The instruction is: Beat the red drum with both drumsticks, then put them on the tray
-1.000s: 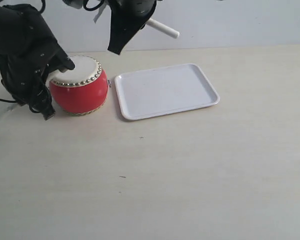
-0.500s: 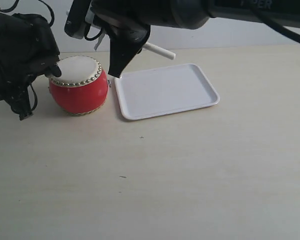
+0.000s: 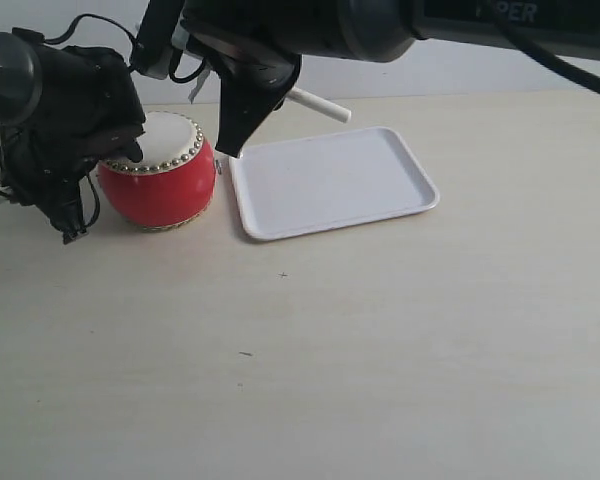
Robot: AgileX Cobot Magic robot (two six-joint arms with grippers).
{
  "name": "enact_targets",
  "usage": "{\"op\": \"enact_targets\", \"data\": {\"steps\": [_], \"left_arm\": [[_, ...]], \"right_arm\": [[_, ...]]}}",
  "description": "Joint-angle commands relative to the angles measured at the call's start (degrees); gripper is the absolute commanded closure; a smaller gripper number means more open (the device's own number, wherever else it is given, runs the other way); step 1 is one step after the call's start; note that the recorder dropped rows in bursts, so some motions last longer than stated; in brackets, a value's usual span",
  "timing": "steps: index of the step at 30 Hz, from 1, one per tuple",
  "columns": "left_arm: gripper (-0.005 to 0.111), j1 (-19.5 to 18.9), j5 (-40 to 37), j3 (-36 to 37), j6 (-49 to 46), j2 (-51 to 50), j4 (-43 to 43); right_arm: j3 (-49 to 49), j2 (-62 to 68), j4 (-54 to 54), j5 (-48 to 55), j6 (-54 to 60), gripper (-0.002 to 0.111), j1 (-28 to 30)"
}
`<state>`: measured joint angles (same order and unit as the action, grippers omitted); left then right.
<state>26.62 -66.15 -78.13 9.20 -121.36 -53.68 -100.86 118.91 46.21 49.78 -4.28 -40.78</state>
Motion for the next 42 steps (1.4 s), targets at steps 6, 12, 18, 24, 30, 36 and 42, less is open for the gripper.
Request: {"op": "enact_targets", "data": {"steps": [6,12,18,24,30,36,42], "left_arm": [[0.107,0.30,-0.78,-0.45,0.35,8.64,-1.64],[0.107,0.30,0.53,-0.45,0.35,21.36,0.29],[0.107,0.30,5.71,-0.45,0.35,25.58,5.42],[0.107,0.30,7.07,-0.45,-0.02,24.70,8.81],[0.107,0.18,6.72,-0.45,-0.25,18.92,9.44],[0.107,0.18,5.90,-0.45,-0.25,8.18,8.45],[0.107,0.18,0.13,-0.45,-0.55,-0.59,3.81]], "right_arm": [[-0.14,0.18,0.70,-0.53,-0.44,0.108,0.09],[-0.14,6.21,-0.22,-0.26,-1.36,0.108,0.09],[-0.14,11.74,0.17,-0.26,-0.23,0.108,0.09],[-0.14,11.30,1.54,0.46,0.03,0.108,0.09],[-0.14,5.52,4.98,4.87,-0.33,0.108,0.09],[-0.14,-1.95,4.87,4.62,-0.33,0.108,0.09],[-0.14,-5.28,4.98,4.52,-0.33,0.108,0.09]]}}
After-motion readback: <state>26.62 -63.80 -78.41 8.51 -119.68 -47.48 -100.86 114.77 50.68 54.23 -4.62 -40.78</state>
